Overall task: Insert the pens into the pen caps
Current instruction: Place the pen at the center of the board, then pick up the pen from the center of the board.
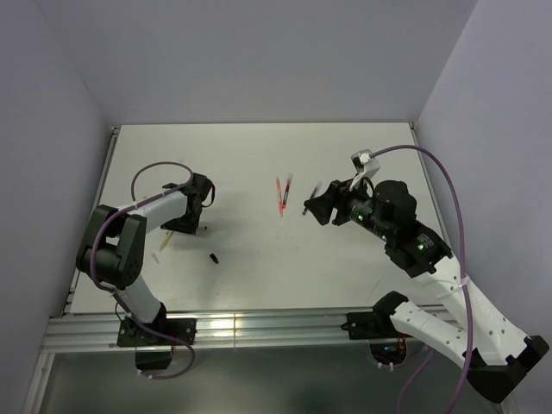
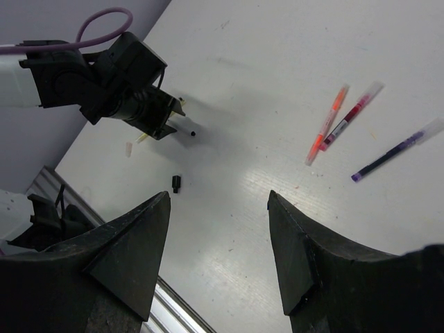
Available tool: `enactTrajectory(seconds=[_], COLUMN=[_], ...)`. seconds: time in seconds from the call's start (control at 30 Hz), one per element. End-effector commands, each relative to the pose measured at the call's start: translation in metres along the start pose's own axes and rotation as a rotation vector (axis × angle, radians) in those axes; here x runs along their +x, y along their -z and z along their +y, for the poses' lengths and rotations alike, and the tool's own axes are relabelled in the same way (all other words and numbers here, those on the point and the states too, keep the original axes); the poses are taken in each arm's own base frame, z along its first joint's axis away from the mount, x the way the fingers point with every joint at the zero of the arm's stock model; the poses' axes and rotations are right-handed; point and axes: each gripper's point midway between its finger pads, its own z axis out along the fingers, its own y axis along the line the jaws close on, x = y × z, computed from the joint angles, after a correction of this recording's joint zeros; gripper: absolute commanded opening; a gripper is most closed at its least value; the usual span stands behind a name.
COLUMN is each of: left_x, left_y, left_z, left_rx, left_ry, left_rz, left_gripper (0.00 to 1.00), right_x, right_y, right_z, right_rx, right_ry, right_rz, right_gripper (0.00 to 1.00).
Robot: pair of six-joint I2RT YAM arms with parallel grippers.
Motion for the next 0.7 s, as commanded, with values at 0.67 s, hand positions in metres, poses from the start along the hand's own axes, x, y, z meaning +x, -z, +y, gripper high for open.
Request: enactTrajectory(seconds=[0.67], left_x=[0.046], left_y=[-0.022], left_z=[0.028], left_rx=[-0.032], left_ry=[-0.112], left_rz=[0.193], left_gripper=[0.2], right_x=[-0.005], right_y=[-0.001], right_z=[0.001], right_rx=[-0.008], right_ry=[0.013], right_rz=[-0.016], right_gripper=[0.66])
